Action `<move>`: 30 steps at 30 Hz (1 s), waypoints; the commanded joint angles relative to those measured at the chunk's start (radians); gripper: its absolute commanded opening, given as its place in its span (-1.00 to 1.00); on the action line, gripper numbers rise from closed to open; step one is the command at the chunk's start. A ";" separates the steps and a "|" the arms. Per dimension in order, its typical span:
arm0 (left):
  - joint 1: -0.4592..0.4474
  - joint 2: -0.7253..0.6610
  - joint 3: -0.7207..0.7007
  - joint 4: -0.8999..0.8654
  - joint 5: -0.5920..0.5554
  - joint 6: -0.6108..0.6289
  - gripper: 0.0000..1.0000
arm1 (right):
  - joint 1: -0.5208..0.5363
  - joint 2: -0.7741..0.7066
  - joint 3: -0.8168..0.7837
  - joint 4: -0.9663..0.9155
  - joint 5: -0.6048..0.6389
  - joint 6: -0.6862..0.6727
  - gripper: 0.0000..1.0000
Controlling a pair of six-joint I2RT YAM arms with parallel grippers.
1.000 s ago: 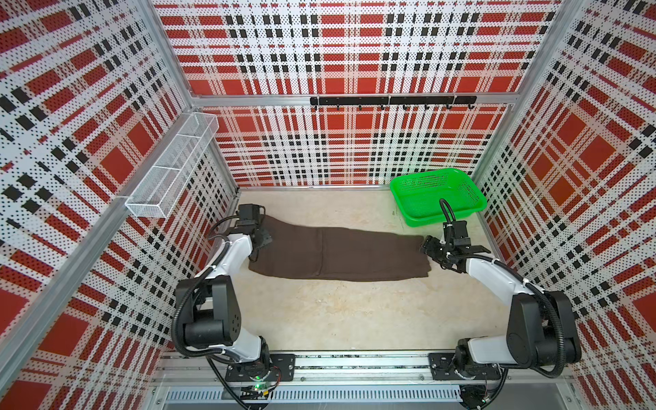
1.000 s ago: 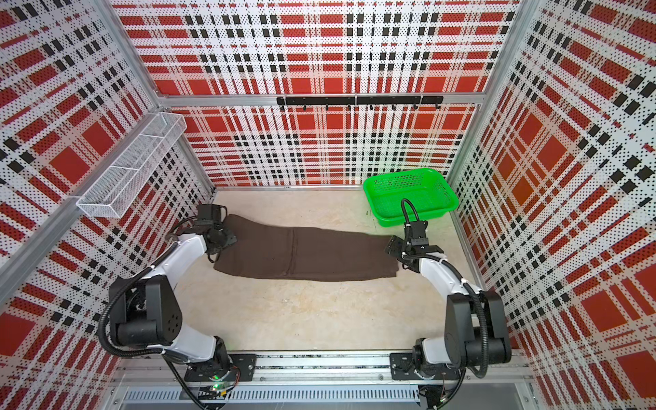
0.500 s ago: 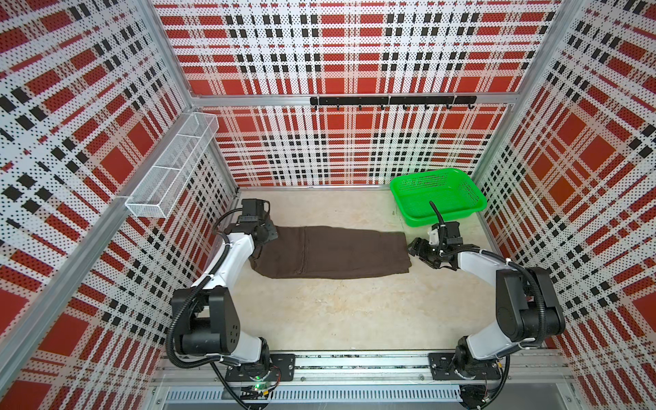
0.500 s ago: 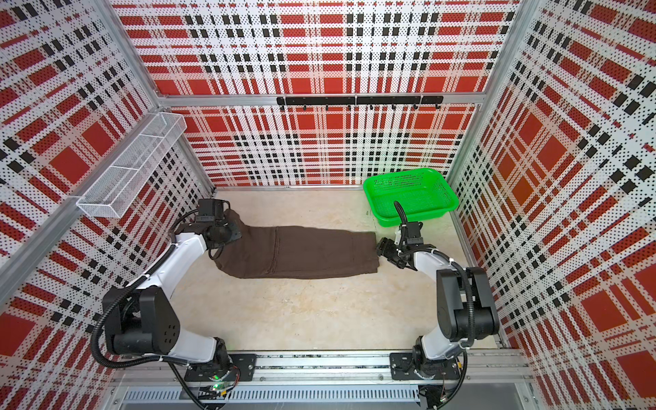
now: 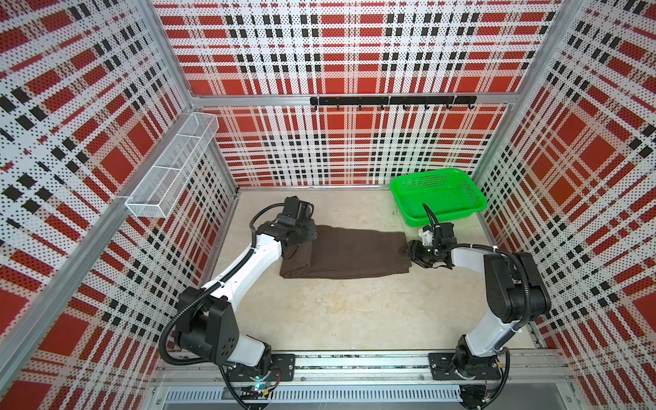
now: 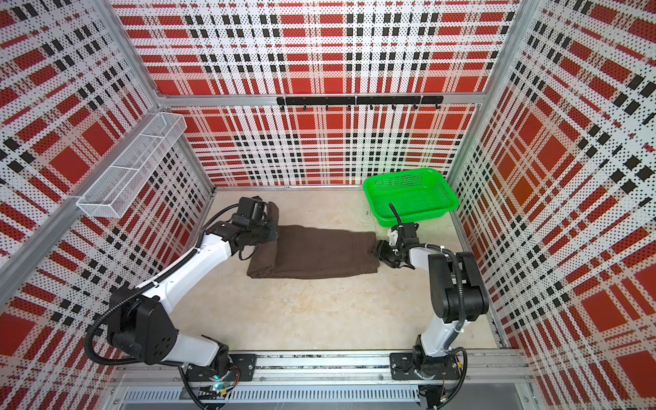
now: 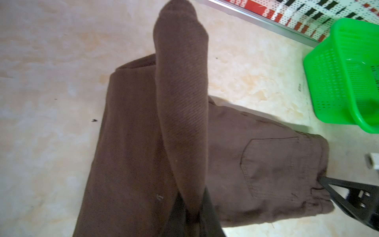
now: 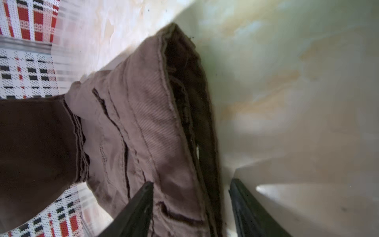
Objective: Fold and stack the trousers
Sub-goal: Fold the trousers at the center of the table.
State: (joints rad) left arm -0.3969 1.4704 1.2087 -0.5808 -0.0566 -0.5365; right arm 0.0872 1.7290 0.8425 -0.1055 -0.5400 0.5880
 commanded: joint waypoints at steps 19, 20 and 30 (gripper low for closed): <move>-0.418 0.474 0.364 0.168 -0.006 -0.169 -1.00 | 0.106 0.084 -0.001 0.049 -0.018 0.009 -0.45; -0.426 0.488 0.383 0.167 -0.007 -0.170 -1.00 | 0.110 0.084 -0.004 0.052 -0.018 0.011 -0.45; -0.482 0.591 0.538 0.152 -0.009 -0.169 -1.00 | 0.125 0.079 -0.012 0.064 -0.016 0.022 -0.45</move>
State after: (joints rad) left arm -0.8616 2.0441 1.6966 -0.4641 -0.0711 -0.7063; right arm 0.1925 1.7851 0.8497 -0.0391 -0.5526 0.6079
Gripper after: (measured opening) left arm 0.113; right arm 0.275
